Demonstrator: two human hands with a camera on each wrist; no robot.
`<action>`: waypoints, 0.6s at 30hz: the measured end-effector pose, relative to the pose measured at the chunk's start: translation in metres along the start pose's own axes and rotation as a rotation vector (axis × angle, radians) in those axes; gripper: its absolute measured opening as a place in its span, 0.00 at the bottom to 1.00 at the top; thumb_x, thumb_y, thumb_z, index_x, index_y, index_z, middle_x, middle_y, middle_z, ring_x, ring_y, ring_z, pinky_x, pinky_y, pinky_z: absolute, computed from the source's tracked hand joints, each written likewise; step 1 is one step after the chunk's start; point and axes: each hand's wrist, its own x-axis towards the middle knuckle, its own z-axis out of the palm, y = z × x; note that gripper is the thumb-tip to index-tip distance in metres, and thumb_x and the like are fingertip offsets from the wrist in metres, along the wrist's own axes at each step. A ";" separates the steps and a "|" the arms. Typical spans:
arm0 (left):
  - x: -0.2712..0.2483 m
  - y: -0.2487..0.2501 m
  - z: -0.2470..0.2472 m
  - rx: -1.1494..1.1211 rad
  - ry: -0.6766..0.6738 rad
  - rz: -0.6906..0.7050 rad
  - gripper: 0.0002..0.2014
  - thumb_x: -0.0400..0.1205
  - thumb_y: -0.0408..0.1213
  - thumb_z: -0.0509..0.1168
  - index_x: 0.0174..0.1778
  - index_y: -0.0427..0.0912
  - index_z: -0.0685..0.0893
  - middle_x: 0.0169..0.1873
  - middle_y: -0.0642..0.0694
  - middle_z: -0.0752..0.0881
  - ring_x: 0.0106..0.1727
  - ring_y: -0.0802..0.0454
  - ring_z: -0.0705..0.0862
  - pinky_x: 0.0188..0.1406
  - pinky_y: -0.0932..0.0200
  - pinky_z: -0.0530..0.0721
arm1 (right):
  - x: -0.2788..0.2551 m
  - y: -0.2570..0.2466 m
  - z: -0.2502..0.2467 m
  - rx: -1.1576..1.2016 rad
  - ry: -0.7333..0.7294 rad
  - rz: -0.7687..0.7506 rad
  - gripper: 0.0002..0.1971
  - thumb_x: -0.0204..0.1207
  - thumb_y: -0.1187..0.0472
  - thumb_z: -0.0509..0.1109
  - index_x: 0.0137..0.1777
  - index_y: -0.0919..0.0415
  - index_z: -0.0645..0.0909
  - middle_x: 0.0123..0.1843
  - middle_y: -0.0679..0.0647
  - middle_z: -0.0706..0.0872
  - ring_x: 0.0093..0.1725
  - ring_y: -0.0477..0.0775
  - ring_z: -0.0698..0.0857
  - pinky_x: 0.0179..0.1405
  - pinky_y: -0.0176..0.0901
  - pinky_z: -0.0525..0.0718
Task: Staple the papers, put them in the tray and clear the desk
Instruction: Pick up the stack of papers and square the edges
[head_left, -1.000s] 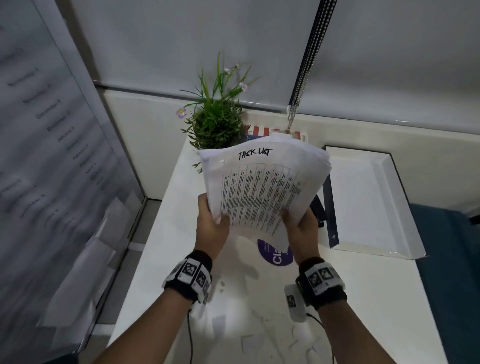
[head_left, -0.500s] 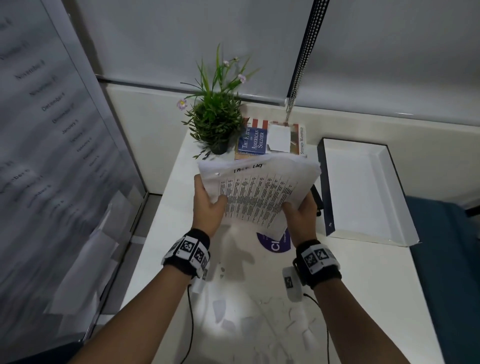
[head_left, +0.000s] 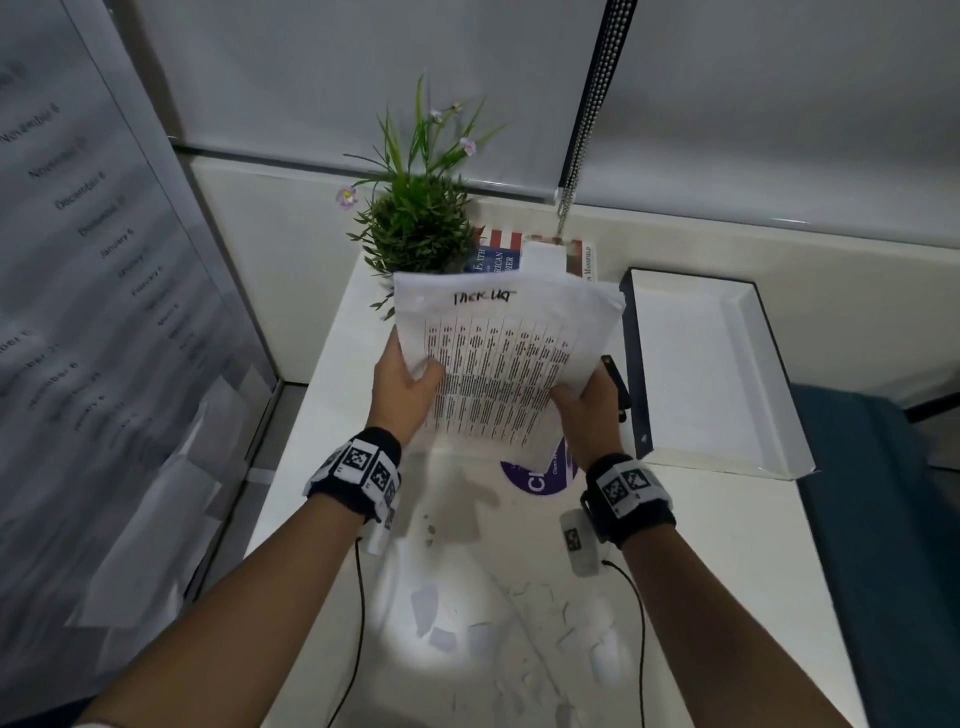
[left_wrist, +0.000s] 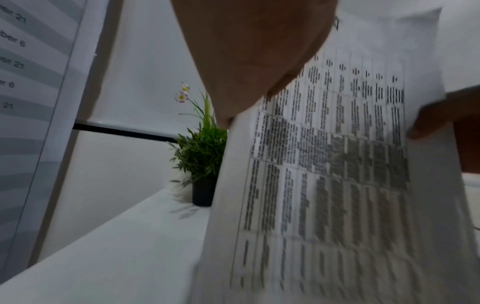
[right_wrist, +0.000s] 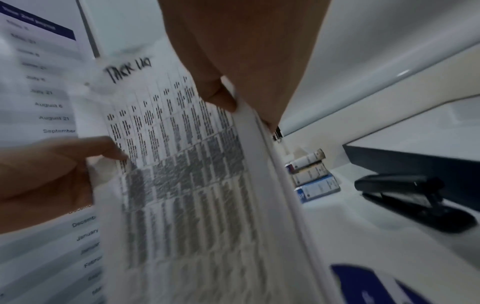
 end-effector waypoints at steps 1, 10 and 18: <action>0.006 0.002 -0.004 0.020 -0.028 0.010 0.24 0.78 0.22 0.61 0.71 0.39 0.74 0.55 0.50 0.85 0.56 0.63 0.84 0.61 0.64 0.83 | 0.008 0.000 -0.004 -0.020 -0.067 0.018 0.15 0.71 0.74 0.65 0.58 0.66 0.78 0.52 0.56 0.88 0.52 0.49 0.88 0.48 0.45 0.89; 0.041 -0.048 -0.021 0.124 -0.244 -0.299 0.28 0.77 0.19 0.63 0.73 0.38 0.71 0.63 0.43 0.82 0.61 0.47 0.81 0.69 0.47 0.78 | 0.055 0.046 0.004 -0.158 -0.391 0.502 0.22 0.71 0.80 0.64 0.66 0.73 0.76 0.63 0.73 0.83 0.62 0.72 0.83 0.61 0.70 0.81; 0.054 -0.135 -0.035 0.167 -0.226 -0.520 0.36 0.75 0.29 0.69 0.79 0.43 0.64 0.75 0.46 0.74 0.75 0.46 0.73 0.78 0.44 0.68 | 0.106 0.064 -0.038 -1.071 0.006 0.190 0.14 0.74 0.64 0.64 0.56 0.71 0.78 0.58 0.69 0.81 0.57 0.69 0.79 0.57 0.55 0.79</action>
